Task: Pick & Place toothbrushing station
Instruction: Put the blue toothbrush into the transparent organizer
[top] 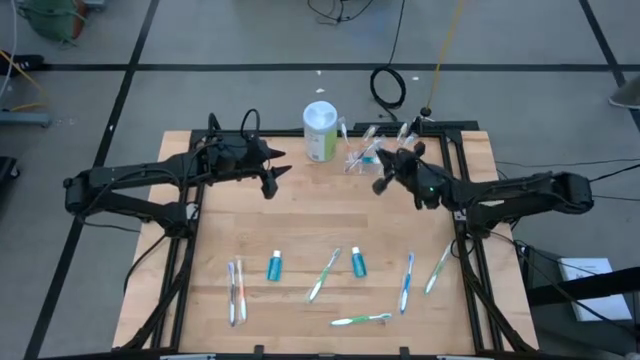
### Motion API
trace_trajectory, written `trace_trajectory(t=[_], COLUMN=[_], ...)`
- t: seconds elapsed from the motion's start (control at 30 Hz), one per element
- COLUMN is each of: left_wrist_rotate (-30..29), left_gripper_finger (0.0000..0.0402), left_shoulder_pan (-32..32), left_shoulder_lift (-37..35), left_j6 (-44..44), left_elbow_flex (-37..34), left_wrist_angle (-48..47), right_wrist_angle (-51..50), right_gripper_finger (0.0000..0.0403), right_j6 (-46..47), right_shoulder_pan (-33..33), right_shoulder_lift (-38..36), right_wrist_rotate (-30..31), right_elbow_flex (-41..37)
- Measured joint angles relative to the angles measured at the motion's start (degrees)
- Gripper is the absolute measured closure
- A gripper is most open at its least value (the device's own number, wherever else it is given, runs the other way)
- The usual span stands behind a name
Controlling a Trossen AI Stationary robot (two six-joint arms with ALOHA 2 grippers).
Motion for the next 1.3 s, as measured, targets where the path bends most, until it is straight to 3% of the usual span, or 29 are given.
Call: trace_trajectory(t=[0.2, 0.43, 0.67, 1.0, 1.2, 1.3], left_wrist_rotate=[0.03, 0.04, 0.02, 0.02, -0.01, -0.03], left_gripper_finger=[0.0192, 0.0192, 0.0192, 0.0192, 0.0192, 0.0192], left_shoulder_pan=[-1.60, -2.97, -2.97, -2.97, -2.97, -2.97], left_shoulder_lift=[-0.01, -0.02, -0.02, 0.00, -0.02, -0.01], left_j6=[0.68, 3.43, 3.17, 3.19, 3.12, 3.03], left_elbow_flex=[0.00, 0.00, 0.00, 0.00, 0.00, 0.00], left_wrist_angle=[-0.86, -0.82, -0.86, -0.90, -0.90, -0.90], right_wrist_angle=[3.05, 11.46, 10.80, 10.43, 9.64, 7.30], right_gripper_finger=[0.0393, 0.0390, 0.0389, 0.0388, 0.0388, 0.0388], right_j6=[-1.04, 0.55, 5.54, 7.71, 10.36, 11.33], right_shoulder_pan=[-6.22, -10.64, -12.34, -11.15, -7.88, -6.19], right_shoulder_lift=[4.45, 8.33, 13.06, 16.32, 16.28, 16.30], right_wrist_rotate=[4.69, 1.99, 1.83, 10.94, 22.03, 24.81], right_elbow_flex=[0.00, 0.00, 0.02, 0.04, 0.07, 0.07])
